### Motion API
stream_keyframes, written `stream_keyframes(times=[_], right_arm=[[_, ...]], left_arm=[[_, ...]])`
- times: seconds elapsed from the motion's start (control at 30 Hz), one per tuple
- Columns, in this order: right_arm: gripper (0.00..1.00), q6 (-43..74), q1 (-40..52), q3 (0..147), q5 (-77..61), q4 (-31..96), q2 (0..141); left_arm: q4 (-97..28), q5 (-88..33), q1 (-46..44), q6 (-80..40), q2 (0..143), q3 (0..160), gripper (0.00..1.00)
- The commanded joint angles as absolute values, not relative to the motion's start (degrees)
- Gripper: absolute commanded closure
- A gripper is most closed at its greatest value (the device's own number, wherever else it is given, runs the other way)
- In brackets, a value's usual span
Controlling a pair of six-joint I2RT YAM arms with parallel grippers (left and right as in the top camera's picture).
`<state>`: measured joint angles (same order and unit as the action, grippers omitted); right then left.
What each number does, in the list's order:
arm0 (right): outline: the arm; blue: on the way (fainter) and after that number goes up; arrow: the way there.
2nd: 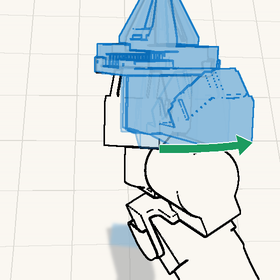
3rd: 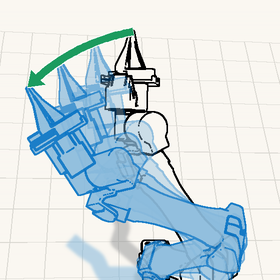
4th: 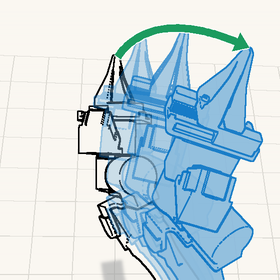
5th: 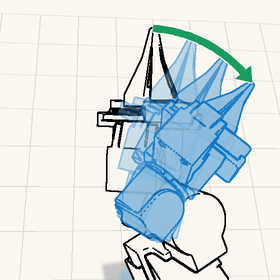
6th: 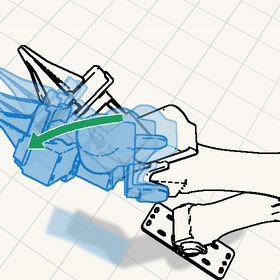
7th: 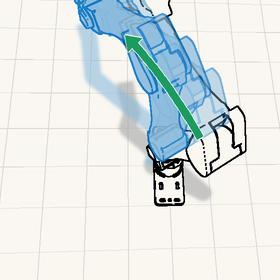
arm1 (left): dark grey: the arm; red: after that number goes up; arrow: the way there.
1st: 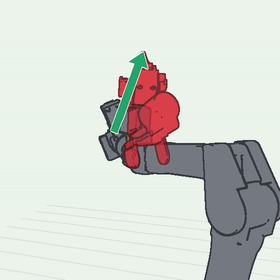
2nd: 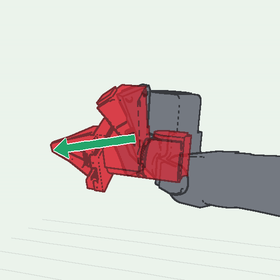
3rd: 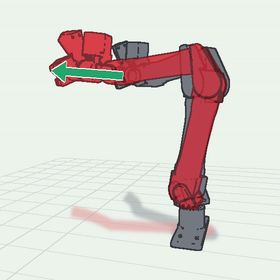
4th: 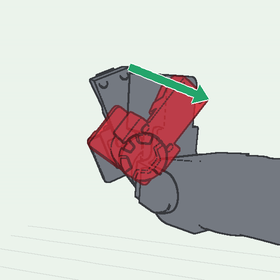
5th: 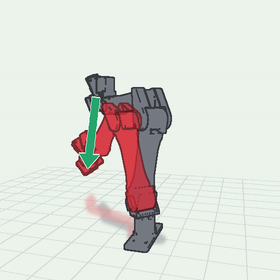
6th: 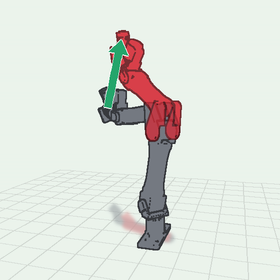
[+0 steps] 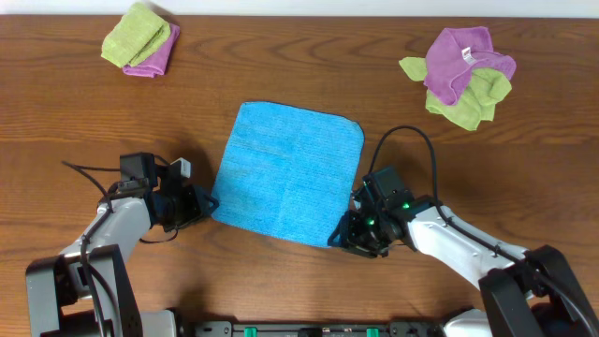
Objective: Fold the cloth
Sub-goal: 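Move both grippers to the cloth's near left and right corners and grasp, then lift the near edge with both grippers and fold it toward the far edge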
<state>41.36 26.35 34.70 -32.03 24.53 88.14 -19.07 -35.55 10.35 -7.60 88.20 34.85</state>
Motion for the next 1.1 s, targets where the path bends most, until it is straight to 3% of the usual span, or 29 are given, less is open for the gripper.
stream_keyframes(times=[0.0, 0.13, 0.23, 0.3, 0.67, 0.87, 1.07], right_arm=[[0.68, 41.8, 25.9, 33.3, -25.7, 23.9, 89.7], [0.80, 41.8, 25.9, 33.3, -25.7, 23.2, 89.8], [0.99, 42.4, 25.9, 33.3, -25.7, 22.7, 89.8], [0.99, 42.4, 25.9, 33.3, -25.7, 22.7, 89.8], [0.99, 40.5, 25.9, 35.2, -26.8, 24.5, 88.3], [0.99, 38.0, 25.9, 42.0, -20.2, 34.1, 82.7], [0.99, 36.8, 24.1, 46.5, -17.1, 37.4, 80.2]], left_arm=[[-19.3, -35.4, 10.5, -7.3, 88.8, 34.5, 0.68], [-19.6, -36.2, 10.3, -7.9, 88.8, 34.5, 0.70], [-19.9, -37.6, 9.4, -8.3, 88.8, 34.5, 0.82], [-20.1, -37.6, 8.9, -9.3, 88.8, 34.5, 0.94], [-20.9, -44.2, 8.6, -9.5, 88.8, 34.6, 0.94], [-20.9, -51.1, 8.6, -10.7, 88.7, 37.3, 0.94], [-19.0, -50.6, 5.9, -10.8, 88.7, 42.2, 0.94]])
